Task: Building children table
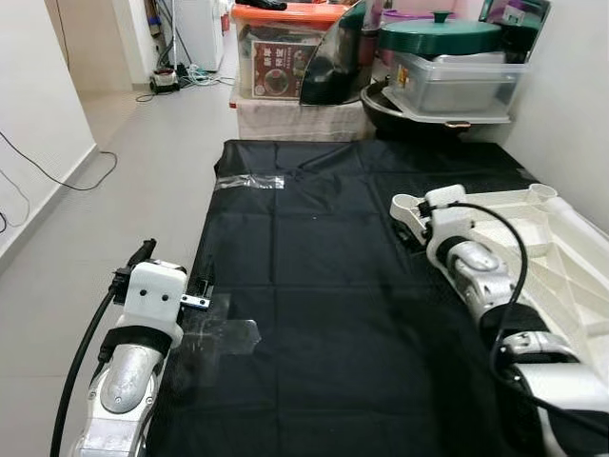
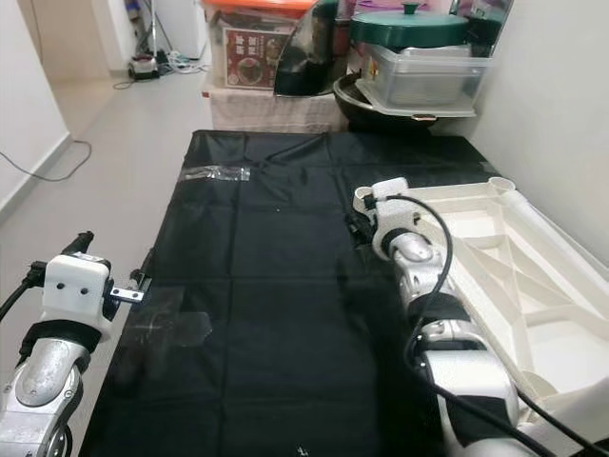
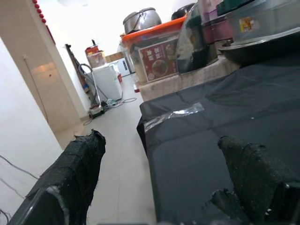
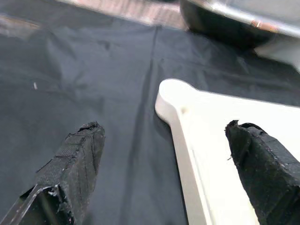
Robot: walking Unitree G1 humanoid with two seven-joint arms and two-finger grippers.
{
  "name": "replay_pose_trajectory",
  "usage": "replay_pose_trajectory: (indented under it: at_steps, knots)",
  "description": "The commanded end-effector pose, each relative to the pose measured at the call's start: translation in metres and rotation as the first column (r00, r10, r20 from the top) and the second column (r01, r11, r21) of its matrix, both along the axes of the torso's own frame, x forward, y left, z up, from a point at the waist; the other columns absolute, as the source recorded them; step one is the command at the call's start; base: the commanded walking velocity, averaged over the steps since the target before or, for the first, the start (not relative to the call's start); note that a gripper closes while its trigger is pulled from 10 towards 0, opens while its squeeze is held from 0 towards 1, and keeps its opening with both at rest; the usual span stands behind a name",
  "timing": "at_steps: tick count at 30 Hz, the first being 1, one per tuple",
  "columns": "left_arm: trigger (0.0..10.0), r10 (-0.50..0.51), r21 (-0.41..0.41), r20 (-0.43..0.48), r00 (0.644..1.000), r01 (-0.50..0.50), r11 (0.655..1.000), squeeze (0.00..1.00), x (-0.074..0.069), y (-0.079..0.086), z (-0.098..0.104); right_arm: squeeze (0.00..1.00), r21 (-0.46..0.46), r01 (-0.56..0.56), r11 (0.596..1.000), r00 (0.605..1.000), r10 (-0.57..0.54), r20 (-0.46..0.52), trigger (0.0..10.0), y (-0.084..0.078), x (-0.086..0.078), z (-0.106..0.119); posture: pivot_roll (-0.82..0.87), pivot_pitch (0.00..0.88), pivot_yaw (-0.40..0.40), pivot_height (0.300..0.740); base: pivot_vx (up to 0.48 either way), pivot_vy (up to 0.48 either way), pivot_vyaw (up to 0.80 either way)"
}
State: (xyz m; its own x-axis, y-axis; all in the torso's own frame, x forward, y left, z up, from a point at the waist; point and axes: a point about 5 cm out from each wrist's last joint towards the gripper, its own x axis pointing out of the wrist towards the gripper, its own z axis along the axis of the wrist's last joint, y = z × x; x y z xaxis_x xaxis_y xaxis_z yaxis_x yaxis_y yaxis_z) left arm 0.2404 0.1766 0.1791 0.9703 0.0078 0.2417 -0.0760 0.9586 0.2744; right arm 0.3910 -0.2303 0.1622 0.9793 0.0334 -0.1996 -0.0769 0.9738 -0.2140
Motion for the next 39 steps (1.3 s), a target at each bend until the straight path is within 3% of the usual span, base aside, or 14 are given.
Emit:
replay_pose_trajectory:
  at_steps: [1,4,6,8,11,14,24,26,28,36,39]
  knots:
    - [10.0,0.004,-0.002,-0.002,1.000,-0.004,1.000,0.00,0.003,-0.001,-0.002,0.00,0.005,-0.010,1.000,0.998,0.010,-0.059,10.0,0.000,-0.002,-0.009,0.07,0.000,-0.077,0.740,0.000,0.000,0.00]
    - [10.0,0.003,0.000,0.000,1.000,-0.003,1.000,0.00,0.004,-0.001,-0.002,0.00,0.008,-0.064,0.998,0.987,0.064,-0.148,10.0,0.003,-0.006,-0.024,0.07,0.000,-0.080,0.740,0.000,0.000,0.00]
    - [10.0,0.003,0.000,0.000,1.000,-0.003,1.000,0.00,0.004,-0.001,-0.002,0.00,0.008,-0.064,0.998,0.987,0.064,-0.148,10.0,0.003,-0.006,-0.024,0.07,0.000,-0.080,0.740,0.000,0.000,0.00]
    - [10.0,0.005,0.001,0.002,1.000,-0.005,1.000,0.00,0.005,0.000,-0.002,0.00,-0.006,-0.038,0.999,0.982,0.036,-0.183,10.0,-0.002,-0.009,-0.030,0.08,0.000,-0.083,0.740,0.000,0.000,0.00]
    - [10.0,0.011,0.004,0.005,1.000,-0.011,1.000,0.00,0.004,0.001,-0.002,0.00,-0.004,0.092,0.996,0.978,-0.091,-0.189,10.0,-0.020,-0.011,-0.028,0.08,0.000,-0.089,0.740,0.000,0.000,0.00]
    - [10.0,0.015,0.005,0.003,1.000,-0.015,1.000,0.00,0.003,0.001,-0.004,0.00,-0.014,0.111,0.994,0.976,-0.111,-0.188,10.0,-0.024,-0.011,-0.026,0.09,0.000,-0.097,0.740,0.000,0.000,0.00]
    - [10.0,0.007,0.004,0.000,1.000,-0.007,1.000,0.00,0.005,-0.004,-0.008,0.00,-0.031,-0.041,0.999,0.955,0.030,-0.296,10.0,-0.012,-0.016,-0.040,0.08,0.000,-0.099,0.740,0.000,0.000,0.00]
    - [10.0,0.007,0.004,0.000,1.000,-0.007,1.000,0.00,0.005,-0.004,-0.008,0.00,-0.031,-0.041,0.999,0.955,0.030,-0.296,10.0,-0.012,-0.016,-0.040,0.08,0.000,-0.099,0.740,0.000,0.000,0.00]
    - [10.0,0.008,0.009,0.004,1.000,-0.008,1.000,0.00,0.007,-0.001,-0.007,0.00,-0.082,-0.034,0.996,0.935,0.003,-0.356,10.0,-0.014,-0.021,-0.050,0.08,0.000,-0.102,0.740,0.000,0.000,0.00]
    - [10.0,0.014,0.012,0.009,1.000,-0.014,1.000,0.00,0.005,-0.001,-0.007,0.00,-0.084,0.063,0.994,0.942,-0.087,-0.323,10.0,-0.024,-0.021,-0.047,0.08,0.000,-0.112,0.740,0.000,0.000,0.00]
    - [10.0,0.017,0.010,0.009,1.000,-0.017,1.000,0.00,0.003,-0.001,-0.008,0.00,-0.033,0.093,0.995,0.966,-0.098,-0.238,10.0,-0.023,-0.014,-0.033,0.08,0.000,-0.111,0.740,0.000,0.000,0.00]
